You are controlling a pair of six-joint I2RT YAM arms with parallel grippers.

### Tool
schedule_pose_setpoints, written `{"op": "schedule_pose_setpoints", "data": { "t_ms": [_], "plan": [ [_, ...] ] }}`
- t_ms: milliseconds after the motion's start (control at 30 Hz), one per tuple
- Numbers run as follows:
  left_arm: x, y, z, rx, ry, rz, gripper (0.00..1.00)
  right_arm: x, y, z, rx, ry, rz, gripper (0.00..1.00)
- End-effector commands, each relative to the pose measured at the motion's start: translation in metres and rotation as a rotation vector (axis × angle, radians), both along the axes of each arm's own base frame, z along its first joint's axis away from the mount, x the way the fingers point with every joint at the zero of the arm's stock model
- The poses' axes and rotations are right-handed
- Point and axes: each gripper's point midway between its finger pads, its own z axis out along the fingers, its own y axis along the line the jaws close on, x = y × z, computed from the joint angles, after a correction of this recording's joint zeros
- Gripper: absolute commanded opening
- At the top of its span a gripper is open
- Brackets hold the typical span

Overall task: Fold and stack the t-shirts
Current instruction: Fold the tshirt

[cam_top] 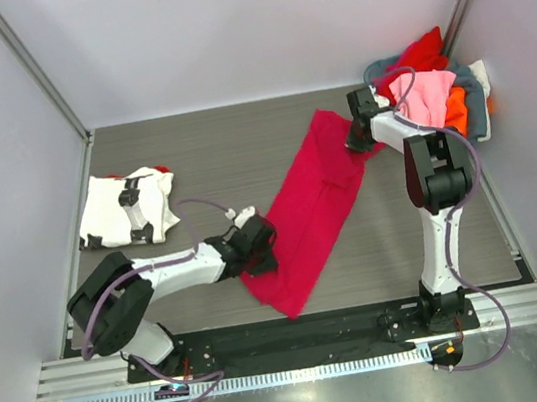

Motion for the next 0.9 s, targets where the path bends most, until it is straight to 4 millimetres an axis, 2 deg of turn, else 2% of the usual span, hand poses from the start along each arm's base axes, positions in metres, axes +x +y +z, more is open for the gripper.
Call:
{"op": "schedule_pose_setpoints", "data": {
  "t_ms": [0, 67, 100, 133, 167, 200, 233, 267, 300, 333, 400, 433, 467, 633, 667, 700, 733, 767, 800, 833, 867],
  "plan": [
    [-0.114, 0.055, -0.052, 0.241, 0.301, -0.022, 0.0, -0.007, 0.028, -0.045, -0.021, 0.146, 0.121, 0.01],
    [-0.127, 0.041, -0.048, 0.2, 0.298, 0.003, 0.0, 0.011, 0.042, -0.04, -0.022, 0.115, 0.15, 0.01],
    [-0.141, 0.029, -0.045, 0.179, 0.285, -0.042, 0.0, 0.013, 0.054, -0.05, -0.025, 0.128, 0.171, 0.01],
    [-0.144, 0.016, -0.039, 0.151, 0.265, -0.052, 0.0, 0.017, 0.06, -0.052, -0.024, 0.126, 0.184, 0.01],
    [-0.149, 0.009, -0.037, 0.143, 0.253, -0.057, 0.0, 0.03, 0.068, -0.043, -0.02, 0.091, 0.194, 0.01],
    [-0.161, 0.0, -0.034, 0.133, 0.241, -0.078, 0.0, 0.033, 0.078, -0.043, -0.02, 0.09, 0.217, 0.01],
    [-0.161, -0.01, -0.03, 0.122, 0.21, -0.078, 0.0, 0.034, 0.083, -0.054, -0.02, 0.107, 0.225, 0.01],
    [-0.162, -0.015, -0.027, 0.114, 0.199, -0.076, 0.0, 0.049, 0.09, -0.041, -0.017, 0.068, 0.235, 0.02],
    [-0.166, -0.017, -0.026, 0.111, 0.195, -0.07, 0.0, 0.049, 0.094, -0.042, -0.023, 0.076, 0.248, 0.02],
    [-0.164, -0.017, -0.025, 0.107, 0.184, -0.061, 0.0, 0.053, 0.092, -0.042, -0.039, 0.071, 0.242, 0.05],
    [-0.158, -0.016, -0.018, 0.097, 0.156, -0.052, 0.0, 0.063, 0.093, -0.028, -0.045, 0.033, 0.238, 0.09],
    [-0.155, -0.017, -0.013, 0.093, 0.145, -0.051, 0.0, 0.065, 0.093, -0.019, -0.049, 0.017, 0.246, 0.14],
    [-0.15, -0.019, -0.003, 0.069, 0.118, -0.048, 0.0, 0.067, 0.094, -0.013, -0.041, 0.007, 0.256, 0.17],
    [-0.131, -0.025, 0.035, -0.014, 0.053, -0.069, 0.06, 0.066, 0.103, 0.025, -0.011, -0.065, 0.319, 0.4],
    [-0.127, -0.026, 0.041, -0.03, 0.049, -0.074, 0.06, 0.059, 0.104, 0.024, -0.004, -0.057, 0.334, 0.42],
    [-0.116, -0.026, 0.051, -0.065, 0.055, -0.057, 0.07, 0.062, 0.108, 0.049, 0.016, -0.115, 0.346, 0.43],
    [-0.109, -0.025, 0.057, -0.082, 0.056, -0.055, 0.06, 0.059, 0.109, 0.056, 0.024, -0.13, 0.353, 0.45],
    [-0.101, -0.023, 0.062, -0.092, 0.042, -0.079, 0.07, 0.049, 0.107, 0.054, 0.029, -0.12, 0.359, 0.46],
    [-0.083, -0.019, 0.068, -0.122, 0.049, -0.043, 0.06, 0.049, 0.109, 0.078, 0.038, -0.177, 0.366, 0.46],
    [-0.072, -0.019, 0.08, -0.154, 0.028, -0.032, 0.07, 0.044, 0.11, 0.085, 0.049, -0.188, 0.376, 0.46],
    [-0.062, -0.016, 0.086, -0.155, 0.007, -0.052, 0.07, 0.034, 0.107, 0.08, 0.051, -0.171, 0.379, 0.46]
  ]
}}
